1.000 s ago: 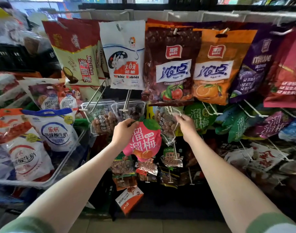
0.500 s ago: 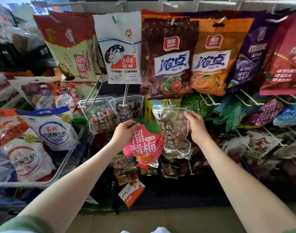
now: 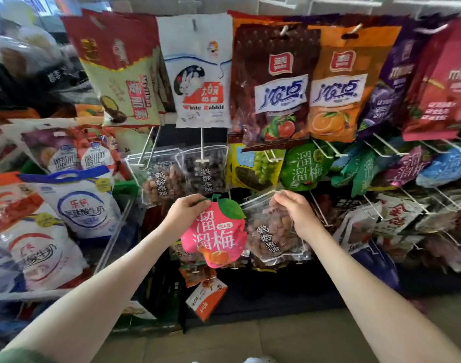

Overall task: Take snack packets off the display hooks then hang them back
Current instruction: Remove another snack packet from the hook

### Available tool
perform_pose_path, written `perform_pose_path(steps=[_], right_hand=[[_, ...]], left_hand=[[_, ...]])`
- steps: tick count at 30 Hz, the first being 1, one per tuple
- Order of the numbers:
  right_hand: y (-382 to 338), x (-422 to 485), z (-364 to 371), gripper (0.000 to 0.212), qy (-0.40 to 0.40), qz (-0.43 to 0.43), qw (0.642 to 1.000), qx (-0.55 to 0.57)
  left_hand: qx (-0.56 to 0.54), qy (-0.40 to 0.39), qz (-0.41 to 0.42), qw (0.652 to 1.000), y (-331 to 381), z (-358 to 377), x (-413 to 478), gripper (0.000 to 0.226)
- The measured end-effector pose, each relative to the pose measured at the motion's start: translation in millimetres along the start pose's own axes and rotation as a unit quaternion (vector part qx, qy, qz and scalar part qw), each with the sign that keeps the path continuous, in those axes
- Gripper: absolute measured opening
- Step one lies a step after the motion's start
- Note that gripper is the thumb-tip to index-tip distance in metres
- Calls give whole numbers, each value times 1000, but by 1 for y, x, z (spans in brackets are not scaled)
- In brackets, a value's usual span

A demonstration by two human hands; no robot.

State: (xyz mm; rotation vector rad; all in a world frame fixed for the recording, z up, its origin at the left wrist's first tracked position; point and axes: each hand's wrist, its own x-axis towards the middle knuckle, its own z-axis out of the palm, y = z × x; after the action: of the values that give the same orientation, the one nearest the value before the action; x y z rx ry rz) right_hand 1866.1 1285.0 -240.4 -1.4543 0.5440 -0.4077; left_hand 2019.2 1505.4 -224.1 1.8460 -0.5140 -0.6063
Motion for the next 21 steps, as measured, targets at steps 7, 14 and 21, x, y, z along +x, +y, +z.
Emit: perform_pose_path(steps=[7, 14, 21], right_hand=[[-1, 12, 98, 27, -33, -4, 998, 45], [-17, 21, 197, 28, -86, 25, 990, 110], [-23, 29, 246, 29, -90, 44, 986, 133]], left_hand=[[-27, 60, -23, 998, -33, -71, -21, 21], [-33, 111, -2, 993, -44, -129, -42, 10], [-61, 130, -6, 990, -48, -166, -45, 9]])
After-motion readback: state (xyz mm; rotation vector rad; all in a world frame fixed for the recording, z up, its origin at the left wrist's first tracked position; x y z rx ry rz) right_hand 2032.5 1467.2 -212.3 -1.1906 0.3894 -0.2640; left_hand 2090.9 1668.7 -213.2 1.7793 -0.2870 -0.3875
